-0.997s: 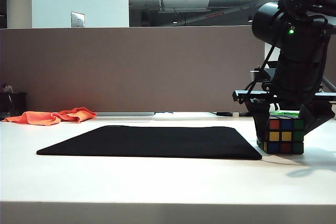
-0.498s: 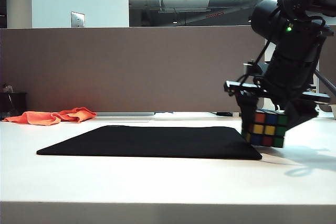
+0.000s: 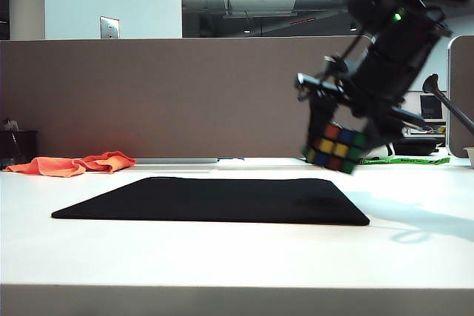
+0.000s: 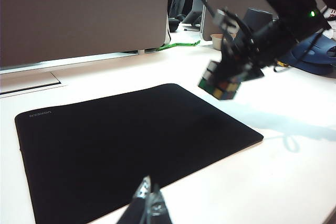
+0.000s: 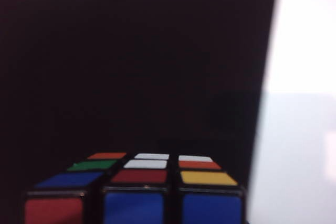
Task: Pick up the cube on the right side of the mouse pad, then place it in the center of the mouse pad.
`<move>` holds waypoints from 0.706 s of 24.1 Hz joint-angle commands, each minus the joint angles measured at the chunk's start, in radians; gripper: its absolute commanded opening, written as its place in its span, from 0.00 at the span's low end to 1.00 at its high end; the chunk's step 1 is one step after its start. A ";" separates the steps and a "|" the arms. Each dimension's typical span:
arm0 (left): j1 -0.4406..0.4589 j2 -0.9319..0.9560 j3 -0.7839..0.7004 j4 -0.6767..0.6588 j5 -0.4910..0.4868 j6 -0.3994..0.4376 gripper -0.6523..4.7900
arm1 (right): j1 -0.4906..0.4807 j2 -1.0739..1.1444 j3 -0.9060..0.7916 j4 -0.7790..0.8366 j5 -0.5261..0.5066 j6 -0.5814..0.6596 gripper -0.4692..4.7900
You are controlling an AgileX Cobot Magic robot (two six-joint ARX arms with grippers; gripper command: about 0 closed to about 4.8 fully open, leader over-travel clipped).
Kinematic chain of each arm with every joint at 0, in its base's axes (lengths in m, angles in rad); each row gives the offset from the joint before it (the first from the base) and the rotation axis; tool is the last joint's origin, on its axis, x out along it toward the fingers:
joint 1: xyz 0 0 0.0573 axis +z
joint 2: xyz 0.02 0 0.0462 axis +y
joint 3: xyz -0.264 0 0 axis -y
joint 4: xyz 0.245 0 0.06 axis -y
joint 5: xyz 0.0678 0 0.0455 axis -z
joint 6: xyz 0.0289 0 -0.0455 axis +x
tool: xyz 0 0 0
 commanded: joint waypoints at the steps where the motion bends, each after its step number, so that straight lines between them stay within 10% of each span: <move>1: 0.001 0.001 0.003 0.012 0.000 0.000 0.11 | 0.021 -0.006 0.048 0.051 -0.016 0.017 0.50; 17: 0.001 0.001 0.003 0.012 0.000 0.000 0.11 | 0.202 0.232 0.315 0.065 0.069 0.040 0.51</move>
